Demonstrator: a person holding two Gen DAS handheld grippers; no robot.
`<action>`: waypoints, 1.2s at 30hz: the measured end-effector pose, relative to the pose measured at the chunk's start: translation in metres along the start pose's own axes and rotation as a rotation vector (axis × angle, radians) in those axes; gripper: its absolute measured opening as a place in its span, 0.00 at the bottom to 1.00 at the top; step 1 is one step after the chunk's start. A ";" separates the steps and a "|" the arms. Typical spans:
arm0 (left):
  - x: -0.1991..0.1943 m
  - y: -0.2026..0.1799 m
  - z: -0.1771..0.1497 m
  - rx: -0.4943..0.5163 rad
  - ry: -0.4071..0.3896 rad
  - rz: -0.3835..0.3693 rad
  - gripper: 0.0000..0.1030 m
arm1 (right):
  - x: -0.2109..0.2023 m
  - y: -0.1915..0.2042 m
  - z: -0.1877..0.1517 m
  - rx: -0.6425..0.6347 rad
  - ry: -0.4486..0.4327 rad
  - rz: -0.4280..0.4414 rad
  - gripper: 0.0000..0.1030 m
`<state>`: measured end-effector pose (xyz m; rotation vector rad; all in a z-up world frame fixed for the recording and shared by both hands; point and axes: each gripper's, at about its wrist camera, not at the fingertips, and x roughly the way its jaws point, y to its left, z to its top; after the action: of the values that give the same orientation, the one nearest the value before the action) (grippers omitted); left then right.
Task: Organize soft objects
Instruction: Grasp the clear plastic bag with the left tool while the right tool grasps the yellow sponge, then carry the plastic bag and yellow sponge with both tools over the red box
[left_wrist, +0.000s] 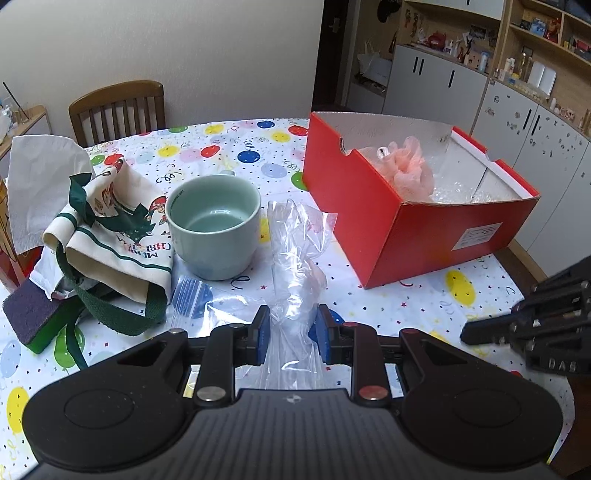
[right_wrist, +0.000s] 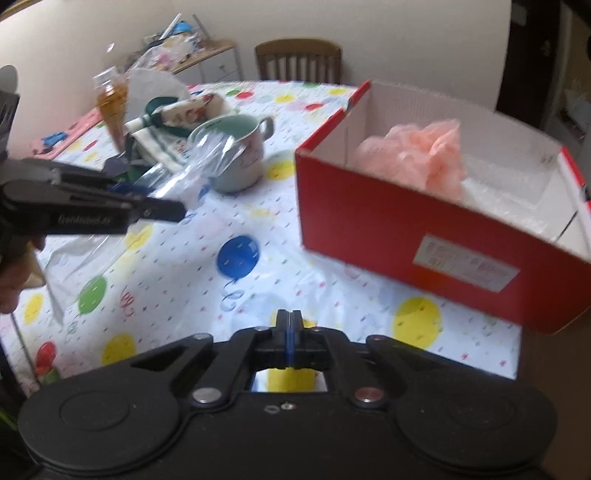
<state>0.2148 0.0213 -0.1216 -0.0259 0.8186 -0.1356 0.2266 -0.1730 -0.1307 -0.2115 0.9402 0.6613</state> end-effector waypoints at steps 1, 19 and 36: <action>-0.001 -0.001 0.000 -0.002 -0.001 0.000 0.24 | 0.000 0.000 -0.002 -0.005 0.006 0.003 0.01; -0.005 -0.010 -0.010 -0.002 0.012 0.013 0.24 | 0.025 0.012 -0.028 -0.015 0.088 -0.035 0.46; -0.008 -0.013 -0.006 -0.009 0.014 0.018 0.24 | 0.007 0.011 -0.019 0.027 0.038 -0.026 0.36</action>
<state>0.2035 0.0097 -0.1193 -0.0258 0.8330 -0.1152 0.2100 -0.1701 -0.1466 -0.2130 0.9804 0.6223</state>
